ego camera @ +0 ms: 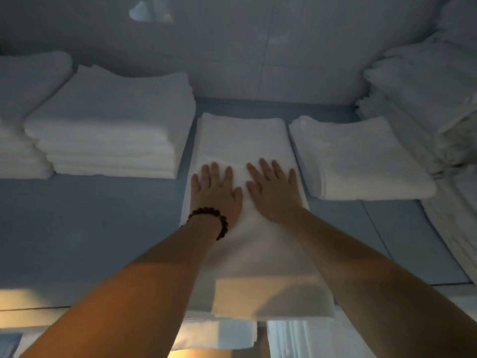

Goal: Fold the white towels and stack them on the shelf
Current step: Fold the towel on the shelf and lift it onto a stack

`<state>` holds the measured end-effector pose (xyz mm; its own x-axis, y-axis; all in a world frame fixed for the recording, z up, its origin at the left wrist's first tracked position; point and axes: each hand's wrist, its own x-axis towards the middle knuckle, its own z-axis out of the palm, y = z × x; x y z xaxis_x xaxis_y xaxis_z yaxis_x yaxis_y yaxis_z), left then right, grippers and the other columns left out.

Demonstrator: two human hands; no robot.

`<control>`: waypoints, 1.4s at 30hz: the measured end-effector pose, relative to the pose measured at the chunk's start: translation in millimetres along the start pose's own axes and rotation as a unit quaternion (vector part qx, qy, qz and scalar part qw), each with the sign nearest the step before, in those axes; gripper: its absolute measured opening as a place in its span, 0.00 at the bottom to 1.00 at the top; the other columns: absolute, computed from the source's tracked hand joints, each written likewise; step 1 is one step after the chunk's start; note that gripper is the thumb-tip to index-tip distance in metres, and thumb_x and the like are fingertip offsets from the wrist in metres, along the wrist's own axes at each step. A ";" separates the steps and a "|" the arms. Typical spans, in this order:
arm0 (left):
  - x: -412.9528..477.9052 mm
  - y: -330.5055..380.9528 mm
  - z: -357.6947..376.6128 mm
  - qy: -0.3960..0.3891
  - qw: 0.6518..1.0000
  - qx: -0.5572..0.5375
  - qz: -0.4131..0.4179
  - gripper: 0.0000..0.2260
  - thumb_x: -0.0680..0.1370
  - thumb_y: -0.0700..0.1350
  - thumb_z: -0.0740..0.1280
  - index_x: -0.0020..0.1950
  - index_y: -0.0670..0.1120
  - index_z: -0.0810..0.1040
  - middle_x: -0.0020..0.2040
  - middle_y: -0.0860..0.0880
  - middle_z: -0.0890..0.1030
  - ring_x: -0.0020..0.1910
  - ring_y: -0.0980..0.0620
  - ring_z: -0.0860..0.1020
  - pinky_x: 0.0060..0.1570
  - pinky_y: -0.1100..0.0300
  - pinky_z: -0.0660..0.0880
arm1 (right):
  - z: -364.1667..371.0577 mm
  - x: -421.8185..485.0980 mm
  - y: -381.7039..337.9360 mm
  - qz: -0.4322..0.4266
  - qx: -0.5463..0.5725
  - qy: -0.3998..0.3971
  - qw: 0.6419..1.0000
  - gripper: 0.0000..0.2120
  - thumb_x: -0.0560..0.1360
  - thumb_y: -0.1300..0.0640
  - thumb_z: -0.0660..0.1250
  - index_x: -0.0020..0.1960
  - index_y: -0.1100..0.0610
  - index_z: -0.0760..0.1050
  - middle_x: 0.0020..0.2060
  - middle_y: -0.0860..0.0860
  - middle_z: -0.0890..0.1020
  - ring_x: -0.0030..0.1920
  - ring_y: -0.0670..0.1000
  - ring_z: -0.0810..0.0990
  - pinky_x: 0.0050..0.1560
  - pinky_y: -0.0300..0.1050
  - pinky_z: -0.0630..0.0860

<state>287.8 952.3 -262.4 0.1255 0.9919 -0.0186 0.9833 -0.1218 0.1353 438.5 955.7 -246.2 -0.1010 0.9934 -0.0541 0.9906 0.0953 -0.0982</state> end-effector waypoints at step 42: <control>62.1 -10.2 -24.6 -0.093 0.989 0.014 0.115 0.25 0.80 0.59 0.42 0.77 0.54 0.45 0.78 0.49 0.44 0.76 0.44 0.41 0.72 0.46 0.41 | 10.1 -27.6 -8.1 0.037 -0.018 -0.002 0.999 0.26 0.79 0.41 0.40 0.76 0.42 0.43 0.77 0.47 0.45 0.77 0.51 0.42 0.74 0.61 0.40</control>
<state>282.4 1015.9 -240.6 0.3661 0.9144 -0.1729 0.9288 -0.3474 0.1294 432.4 926.9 -254.0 -0.0269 0.9976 -0.0638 0.9981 0.0233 -0.0570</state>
